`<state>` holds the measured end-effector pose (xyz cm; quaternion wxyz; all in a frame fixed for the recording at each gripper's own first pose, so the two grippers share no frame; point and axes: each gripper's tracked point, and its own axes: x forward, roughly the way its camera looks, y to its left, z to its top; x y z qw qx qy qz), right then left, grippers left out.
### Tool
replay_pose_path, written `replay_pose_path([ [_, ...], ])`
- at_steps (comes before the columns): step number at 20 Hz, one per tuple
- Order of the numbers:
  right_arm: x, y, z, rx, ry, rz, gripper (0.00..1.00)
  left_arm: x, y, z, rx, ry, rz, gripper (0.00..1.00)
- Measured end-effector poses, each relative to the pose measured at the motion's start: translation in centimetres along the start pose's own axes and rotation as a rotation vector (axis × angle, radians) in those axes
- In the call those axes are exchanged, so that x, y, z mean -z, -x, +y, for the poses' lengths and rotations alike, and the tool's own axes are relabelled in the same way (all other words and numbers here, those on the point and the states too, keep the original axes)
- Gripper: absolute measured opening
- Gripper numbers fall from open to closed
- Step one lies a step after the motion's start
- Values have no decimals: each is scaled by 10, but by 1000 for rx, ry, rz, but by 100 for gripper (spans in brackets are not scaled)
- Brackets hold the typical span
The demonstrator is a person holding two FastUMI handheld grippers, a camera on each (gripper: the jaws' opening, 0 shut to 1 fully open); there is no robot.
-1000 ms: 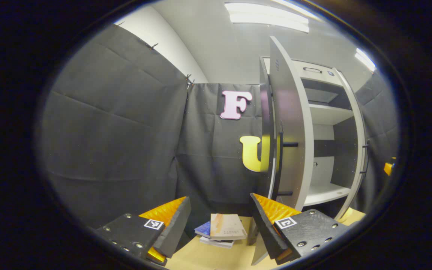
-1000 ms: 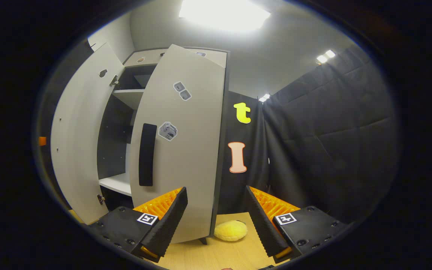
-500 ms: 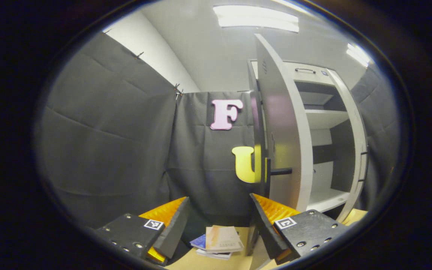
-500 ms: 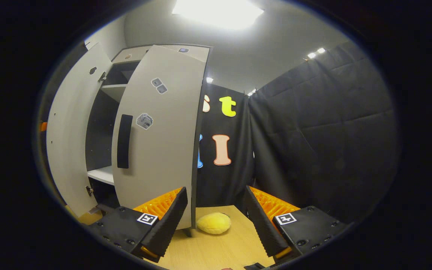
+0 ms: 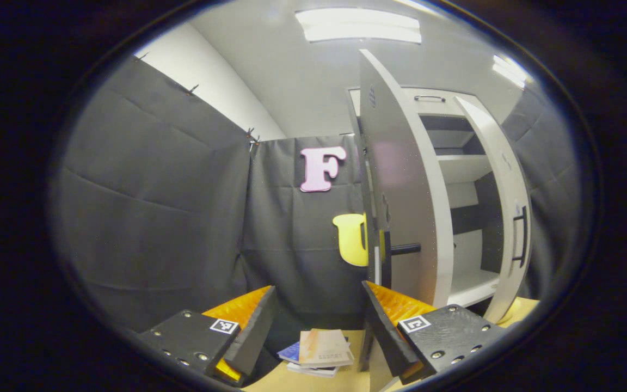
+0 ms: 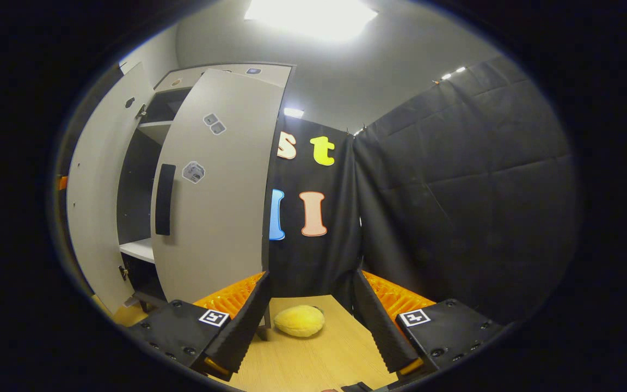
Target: Grasp the bottle in the cabinet with the left hand and place it on the coaster, then close the right door with the right hand and the left door with the left hand.
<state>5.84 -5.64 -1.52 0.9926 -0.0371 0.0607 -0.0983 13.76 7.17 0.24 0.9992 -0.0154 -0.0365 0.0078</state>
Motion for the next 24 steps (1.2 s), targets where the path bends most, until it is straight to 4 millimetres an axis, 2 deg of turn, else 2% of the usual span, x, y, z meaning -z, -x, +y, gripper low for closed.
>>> replay_pose_path([
  [1,0,0,-1,-3,6,0,98,-3,-1,-7,13,5,-7,98],
  [2,0,1,-3,-4,12,-1,98,-5,-3,-13,21,6,-14,91],
  [3,-1,1,-6,-1,18,-1,98,-7,-5,-15,25,5,-19,98],
  [11,7,10,-33,17,7,22,98,-11,-8,-38,47,35,-27,98],
  [15,6,12,-37,14,21,24,98,-11,-11,-55,87,44,-25,98],
  [21,10,18,-50,22,48,29,98,-12,-26,-86,128,37,-28,98],
  [23,13,20,-55,21,47,35,98,-10,-24,-89,127,28,-19,84],
  [24,14,20,-57,17,47,37,98,-11,-23,-89,119,18,-22,98],
])
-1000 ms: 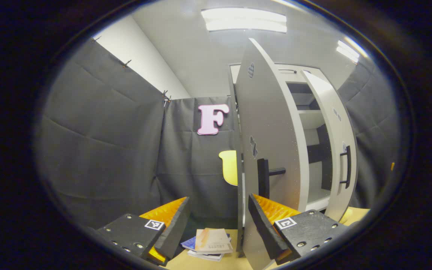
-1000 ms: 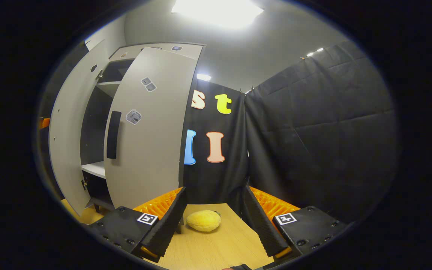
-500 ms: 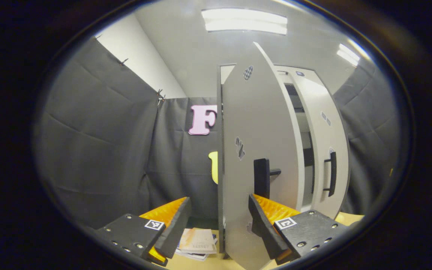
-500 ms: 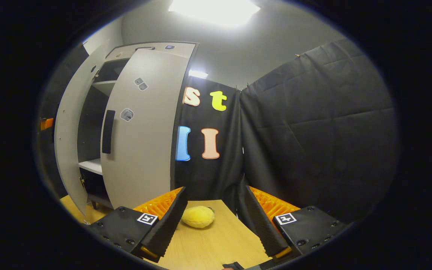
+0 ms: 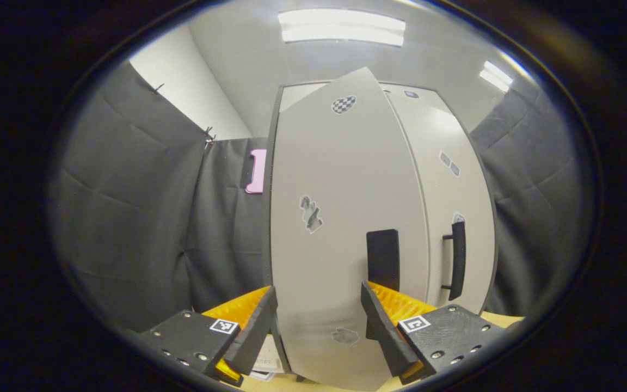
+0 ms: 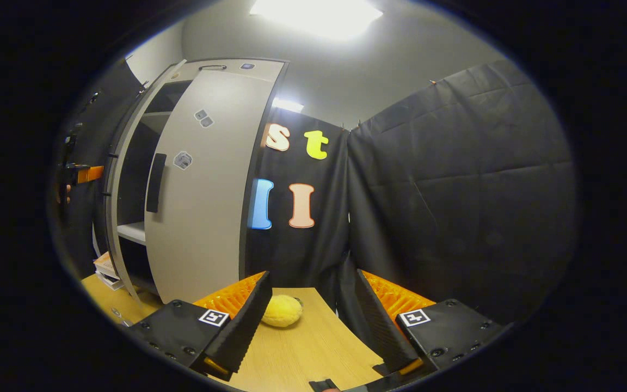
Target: Grasp the bottle in the cabinet with the left hand and place it on the coaster, then close the right door with the right hand and the left door with the left hand.
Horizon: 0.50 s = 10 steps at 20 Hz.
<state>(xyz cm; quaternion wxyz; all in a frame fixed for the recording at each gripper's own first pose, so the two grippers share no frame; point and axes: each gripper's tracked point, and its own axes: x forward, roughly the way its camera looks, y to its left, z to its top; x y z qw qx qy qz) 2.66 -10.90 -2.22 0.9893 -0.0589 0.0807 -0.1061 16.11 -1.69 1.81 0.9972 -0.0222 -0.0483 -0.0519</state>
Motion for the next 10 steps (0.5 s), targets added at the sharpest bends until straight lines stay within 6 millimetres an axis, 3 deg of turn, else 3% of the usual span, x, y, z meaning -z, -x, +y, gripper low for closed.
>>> replay_pose_path([
  [4,3,-5,3,-47,-9,5,97,1,-2,6,-25,-3,5,98],
  [6,1,-10,10,-85,-23,-2,97,0,6,10,-52,-12,10,91],
  [8,-4,-10,19,-132,-31,-9,97,-1,11,16,-66,-22,7,97],
  [9,-9,-9,23,-150,-32,-17,96,-1,15,20,-72,-31,11,84],
  [10,-13,-8,27,-164,-36,-26,96,0,19,23,-74,-40,20,91],
])
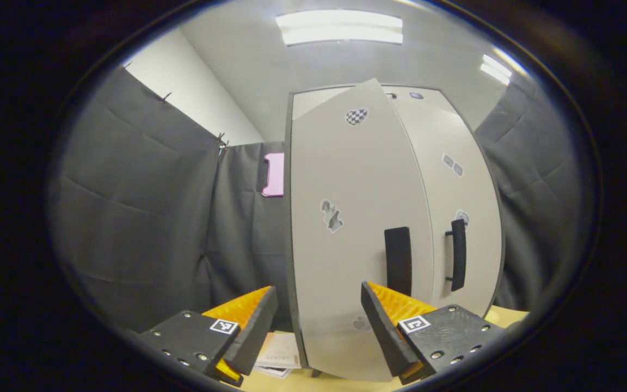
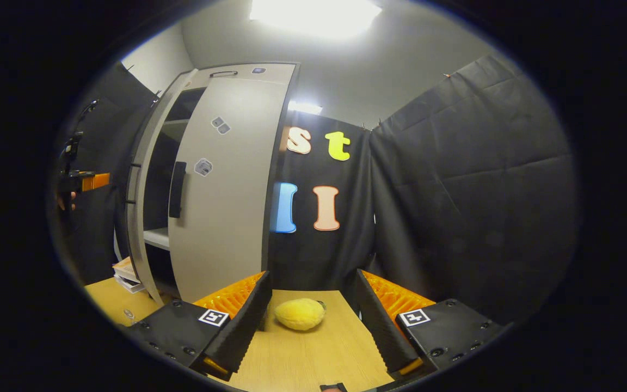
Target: Grasp the bottle in the cabinet with the left hand and place it on the coaster, then close the right door with the right hand and the left door with the left hand.
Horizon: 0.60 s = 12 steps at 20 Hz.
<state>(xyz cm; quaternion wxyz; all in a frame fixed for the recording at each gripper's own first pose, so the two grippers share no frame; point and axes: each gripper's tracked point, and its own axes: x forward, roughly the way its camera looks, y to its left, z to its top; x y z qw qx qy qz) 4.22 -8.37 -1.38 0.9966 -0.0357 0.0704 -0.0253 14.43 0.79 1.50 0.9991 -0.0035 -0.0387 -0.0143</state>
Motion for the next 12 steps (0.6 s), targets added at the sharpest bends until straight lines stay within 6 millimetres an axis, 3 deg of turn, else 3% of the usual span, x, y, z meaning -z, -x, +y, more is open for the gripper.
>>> replay_pose_path([
  [1,-6,-1,5,-12,-8,-10,97,1,4,3,2,-11,11,98],
  [9,-39,24,47,-81,-76,-76,98,16,40,25,-2,-57,80,98],
  [10,-43,29,49,-82,-80,-86,98,18,47,26,-5,-49,90,91],
  [12,-48,39,56,-79,-81,-97,98,20,55,29,1,-35,91,91],
])
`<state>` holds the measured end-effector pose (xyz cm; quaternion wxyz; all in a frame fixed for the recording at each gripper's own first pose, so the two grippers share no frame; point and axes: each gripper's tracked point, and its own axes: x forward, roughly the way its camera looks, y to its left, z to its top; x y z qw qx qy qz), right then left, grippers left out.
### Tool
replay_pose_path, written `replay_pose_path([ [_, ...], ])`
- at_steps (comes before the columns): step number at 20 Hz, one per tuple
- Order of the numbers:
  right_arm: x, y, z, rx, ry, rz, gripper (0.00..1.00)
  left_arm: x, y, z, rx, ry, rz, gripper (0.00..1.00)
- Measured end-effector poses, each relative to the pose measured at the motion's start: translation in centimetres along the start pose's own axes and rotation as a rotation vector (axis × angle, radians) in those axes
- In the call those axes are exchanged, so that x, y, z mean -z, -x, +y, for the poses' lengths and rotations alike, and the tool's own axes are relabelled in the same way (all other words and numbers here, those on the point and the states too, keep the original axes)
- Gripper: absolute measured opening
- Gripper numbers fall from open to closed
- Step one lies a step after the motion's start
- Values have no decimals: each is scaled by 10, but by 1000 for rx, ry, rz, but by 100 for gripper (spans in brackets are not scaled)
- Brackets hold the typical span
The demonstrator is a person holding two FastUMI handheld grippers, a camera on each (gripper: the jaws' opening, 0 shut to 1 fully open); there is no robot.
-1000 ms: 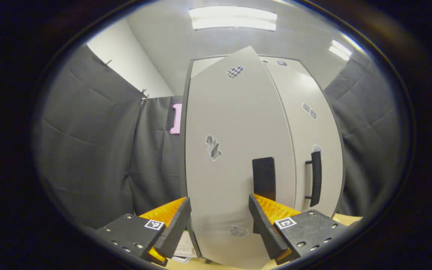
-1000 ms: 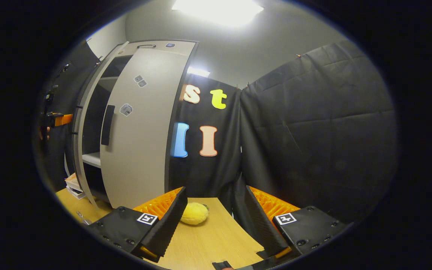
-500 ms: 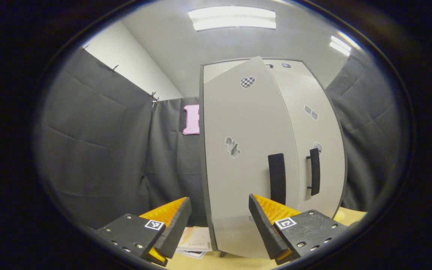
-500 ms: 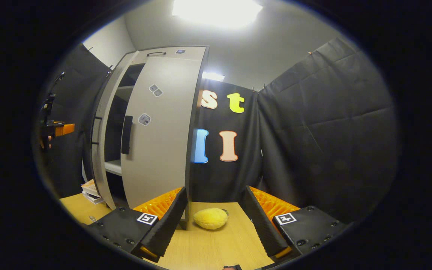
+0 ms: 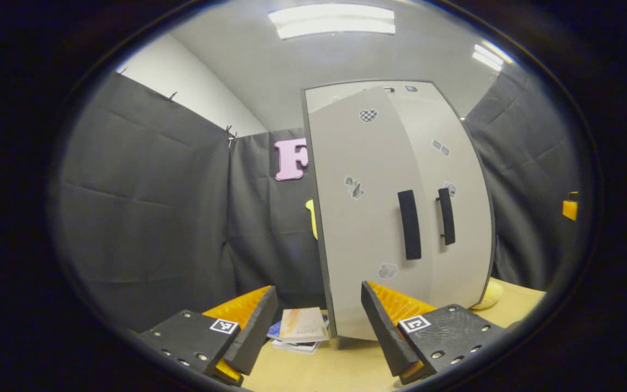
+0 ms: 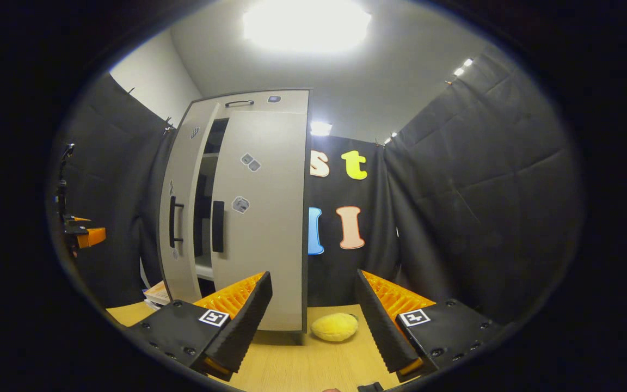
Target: Grasp the bottle in the cabinet with the left hand and place it on the coaster, then close the right door with the right hand and the left door with the left hand.
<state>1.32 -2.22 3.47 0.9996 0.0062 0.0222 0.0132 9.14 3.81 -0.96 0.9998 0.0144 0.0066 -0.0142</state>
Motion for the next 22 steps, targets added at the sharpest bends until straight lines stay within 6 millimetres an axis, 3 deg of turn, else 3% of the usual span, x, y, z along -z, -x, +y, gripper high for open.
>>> replay_pose_path([
  [6,-10,35,16,-7,24,-20,96,7,14,5,15,22,21,91],
  [11,-6,51,30,-19,1,-9,97,2,24,10,9,8,21,91],
  [18,-7,60,45,-38,-5,-18,96,7,35,18,-14,13,30,91],
  [19,-8,61,46,-41,-10,-21,98,8,36,20,-19,11,31,98],
  [22,-11,62,53,-54,-12,-25,98,10,49,27,-28,4,28,98],
])
